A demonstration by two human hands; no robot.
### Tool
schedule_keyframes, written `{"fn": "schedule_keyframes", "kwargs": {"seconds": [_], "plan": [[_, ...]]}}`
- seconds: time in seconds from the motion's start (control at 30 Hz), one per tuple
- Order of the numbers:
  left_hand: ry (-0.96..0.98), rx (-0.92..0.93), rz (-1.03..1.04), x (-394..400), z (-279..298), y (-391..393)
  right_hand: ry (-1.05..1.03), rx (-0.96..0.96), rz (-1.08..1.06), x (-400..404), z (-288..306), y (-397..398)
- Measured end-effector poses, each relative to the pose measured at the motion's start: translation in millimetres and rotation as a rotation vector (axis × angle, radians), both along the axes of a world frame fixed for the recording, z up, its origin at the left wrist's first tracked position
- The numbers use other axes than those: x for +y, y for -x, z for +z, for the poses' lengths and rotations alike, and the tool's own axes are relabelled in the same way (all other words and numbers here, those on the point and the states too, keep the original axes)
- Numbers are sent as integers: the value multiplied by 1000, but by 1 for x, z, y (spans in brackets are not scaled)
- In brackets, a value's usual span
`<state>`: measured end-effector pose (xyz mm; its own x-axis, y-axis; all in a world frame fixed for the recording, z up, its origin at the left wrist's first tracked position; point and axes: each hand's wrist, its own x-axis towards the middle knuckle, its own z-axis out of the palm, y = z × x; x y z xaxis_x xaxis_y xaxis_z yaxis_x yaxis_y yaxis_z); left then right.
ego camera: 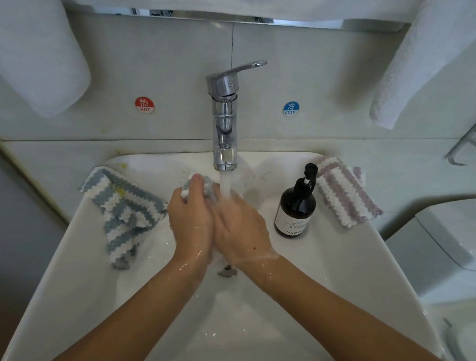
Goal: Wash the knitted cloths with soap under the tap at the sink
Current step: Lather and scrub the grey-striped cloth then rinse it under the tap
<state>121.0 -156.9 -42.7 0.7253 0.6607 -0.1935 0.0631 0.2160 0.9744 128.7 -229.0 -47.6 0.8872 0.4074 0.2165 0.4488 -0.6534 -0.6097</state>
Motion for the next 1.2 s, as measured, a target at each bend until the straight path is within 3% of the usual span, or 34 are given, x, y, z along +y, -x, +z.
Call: {"fn": "schedule_keyframes", "kwargs": {"seconds": [0.2, 0.37, 0.57, 0.77, 1.0, 1.2], "plan": [[-49, 0, 3, 0, -1, 2, -159, 239, -70, 0, -2, 2], [-107, -41, -161, -10, 2, 8, -270, 227, -75, -10, 0, 0], [-211, -94, -250, -16, 2, 8, -546, 211, -253, -12, 4, -12], [-359, 3, -231, -12, -3, 4, -744, 314, -206, -17, 0, -12], [-347, -23, -189, -16, -1, 11, -611, 341, -193, -11, 3, -6], [-217, -6, -112, -12, -3, 5, -344, 304, -206, -1, -1, -2]]}}
